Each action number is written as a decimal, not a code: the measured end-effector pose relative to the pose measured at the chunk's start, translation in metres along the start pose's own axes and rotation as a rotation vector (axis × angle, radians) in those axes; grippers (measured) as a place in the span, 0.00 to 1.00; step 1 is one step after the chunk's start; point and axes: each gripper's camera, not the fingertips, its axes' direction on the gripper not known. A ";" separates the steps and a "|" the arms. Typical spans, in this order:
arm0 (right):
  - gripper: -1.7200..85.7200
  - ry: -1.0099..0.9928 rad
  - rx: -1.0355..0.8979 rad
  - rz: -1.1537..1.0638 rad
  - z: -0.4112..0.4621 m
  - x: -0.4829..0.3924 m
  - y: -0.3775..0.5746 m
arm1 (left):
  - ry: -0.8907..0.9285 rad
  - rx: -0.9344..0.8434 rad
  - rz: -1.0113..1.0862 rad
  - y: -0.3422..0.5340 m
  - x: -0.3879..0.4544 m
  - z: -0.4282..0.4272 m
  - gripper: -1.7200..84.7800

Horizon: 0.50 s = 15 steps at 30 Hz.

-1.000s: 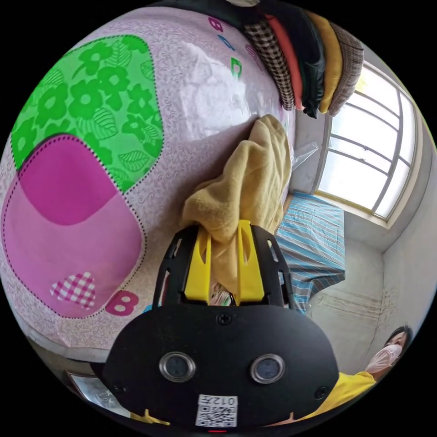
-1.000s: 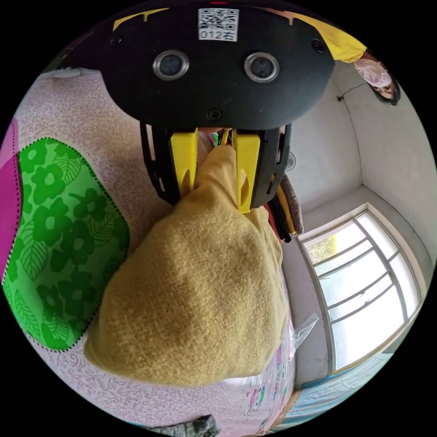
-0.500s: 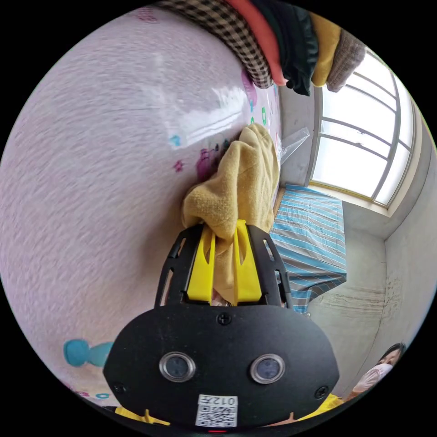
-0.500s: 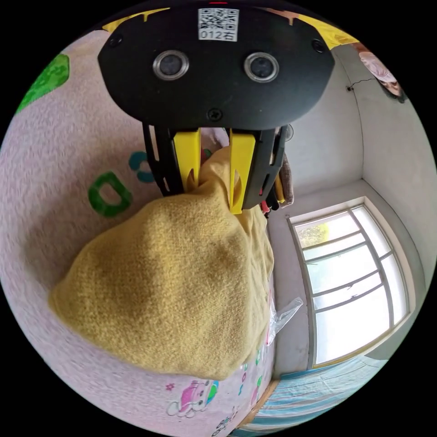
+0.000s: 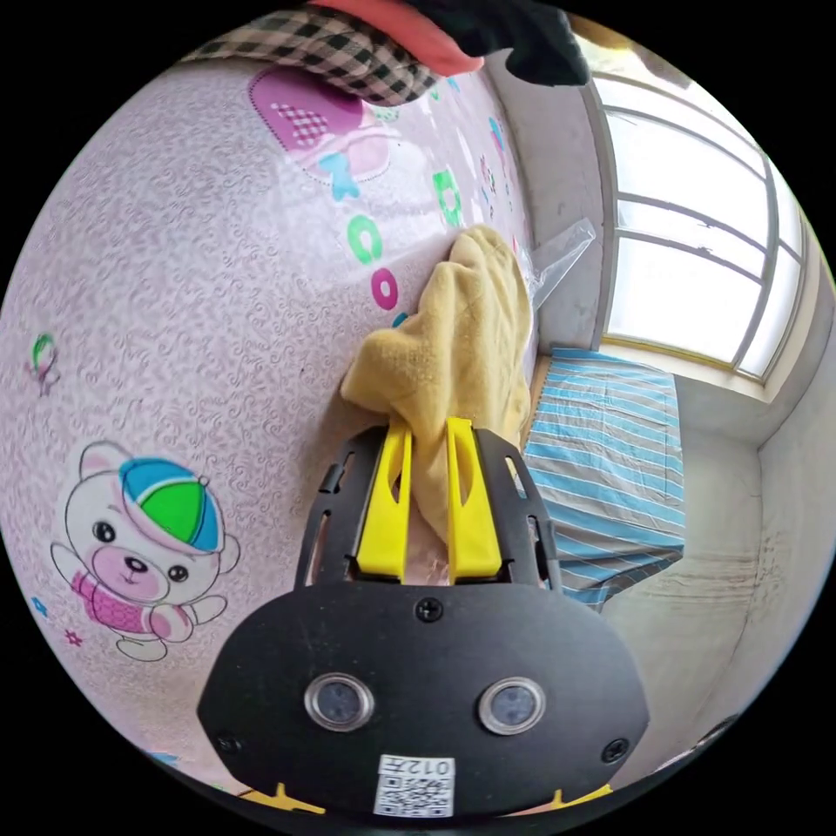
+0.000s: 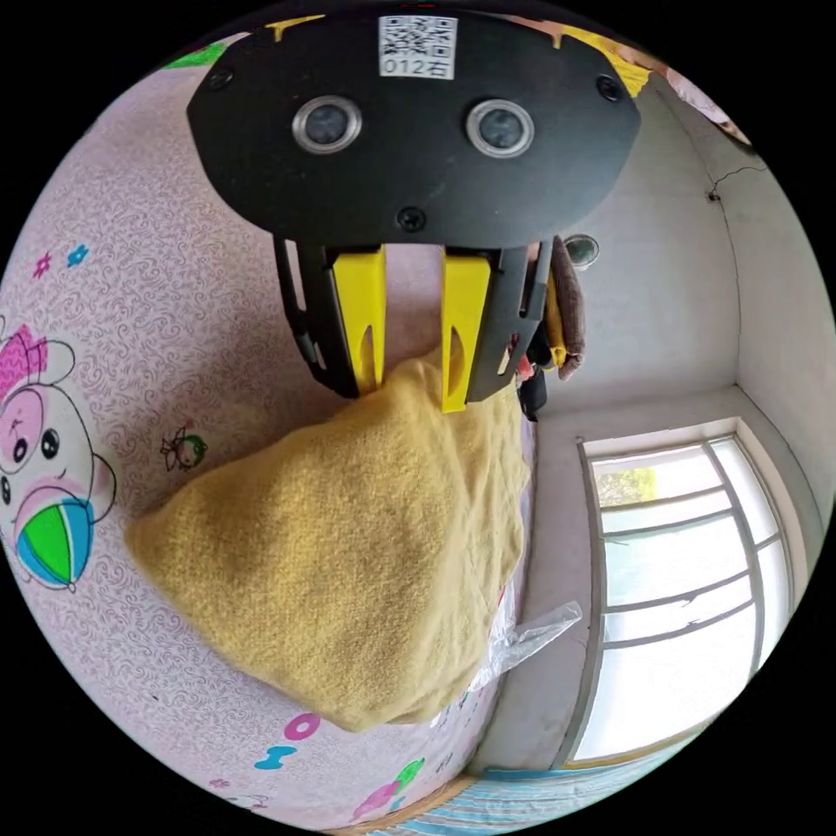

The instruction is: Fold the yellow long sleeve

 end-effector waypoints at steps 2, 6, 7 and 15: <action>0.09 0.038 -0.022 -0.078 -0.020 0.003 0.032 | 0.041 0.037 0.002 0.051 -0.022 -0.010 0.05; 0.06 0.168 -0.011 -0.215 -0.070 0.005 0.106 | 0.040 0.092 0.096 0.154 -0.042 -0.035 0.03; 0.05 0.216 -0.001 -0.269 -0.091 0.003 0.136 | -0.012 0.099 0.182 0.194 -0.036 -0.043 0.03; 0.04 0.870 0.624 -0.669 -0.264 -0.037 0.360 | -0.284 0.131 0.906 0.507 0.067 -0.031 0.03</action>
